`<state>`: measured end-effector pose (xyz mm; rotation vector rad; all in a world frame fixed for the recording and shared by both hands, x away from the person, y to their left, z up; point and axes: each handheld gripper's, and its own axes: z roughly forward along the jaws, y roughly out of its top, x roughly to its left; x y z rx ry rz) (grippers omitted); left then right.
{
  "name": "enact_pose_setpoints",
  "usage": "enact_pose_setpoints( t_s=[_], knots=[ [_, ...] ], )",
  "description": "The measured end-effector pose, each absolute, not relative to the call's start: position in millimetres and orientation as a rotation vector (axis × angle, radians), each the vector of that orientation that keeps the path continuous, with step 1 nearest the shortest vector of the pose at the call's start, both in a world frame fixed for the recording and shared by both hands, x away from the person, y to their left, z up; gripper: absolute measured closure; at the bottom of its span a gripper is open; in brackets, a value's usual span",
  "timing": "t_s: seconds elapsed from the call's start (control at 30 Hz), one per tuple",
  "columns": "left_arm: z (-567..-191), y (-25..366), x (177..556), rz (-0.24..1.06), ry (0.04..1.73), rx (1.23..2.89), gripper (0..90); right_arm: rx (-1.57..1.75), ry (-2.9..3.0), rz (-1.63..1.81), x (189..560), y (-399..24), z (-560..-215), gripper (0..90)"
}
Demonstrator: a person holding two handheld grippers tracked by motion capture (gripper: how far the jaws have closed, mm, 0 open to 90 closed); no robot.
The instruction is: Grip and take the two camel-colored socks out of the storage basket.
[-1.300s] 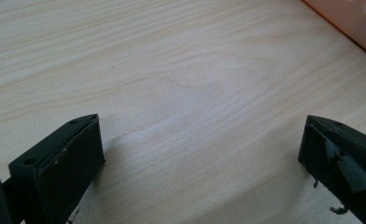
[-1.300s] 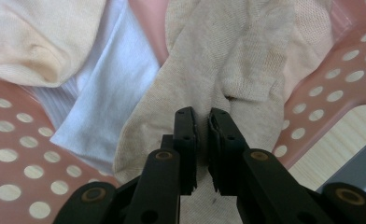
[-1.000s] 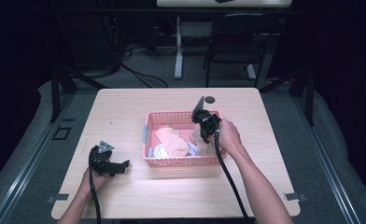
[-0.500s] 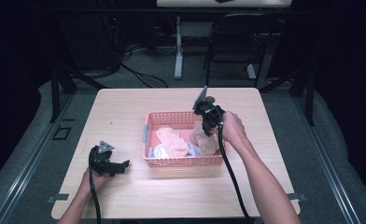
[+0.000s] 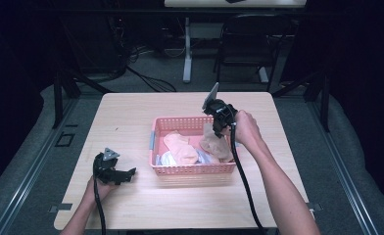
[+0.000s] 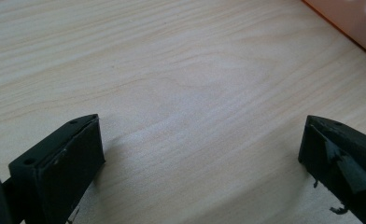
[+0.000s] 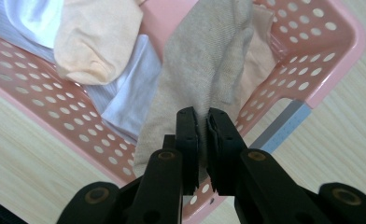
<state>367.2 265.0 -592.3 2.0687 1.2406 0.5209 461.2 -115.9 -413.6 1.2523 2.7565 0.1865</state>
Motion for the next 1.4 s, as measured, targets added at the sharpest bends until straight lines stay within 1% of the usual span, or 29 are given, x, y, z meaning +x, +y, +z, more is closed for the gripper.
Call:
enact_pose_setpoints(
  t_s=[0.33,0.7,1.13,1.4],
  knots=[
    [-592.2,265.0,367.2,0.521,1.24,2.069,0.0,1.241,2.739,0.213,457.5,-119.5,-390.5,83.1],
    [-592.3,264.9,367.2,0.521,1.241,2.069,0.0,1.251,2.7,0.229,454.5,-134.3,-372.7,83.1],
    [-592.3,264.9,367.2,0.521,1.241,2.069,0.0,1.321,2.612,0.246,446.3,-178.7,-349.2,83.1],
    [-592.3,264.9,367.2,0.521,1.241,2.069,0.0,1.389,2.551,0.245,443.2,-212.8,-343.0,83.0]
  ],
)
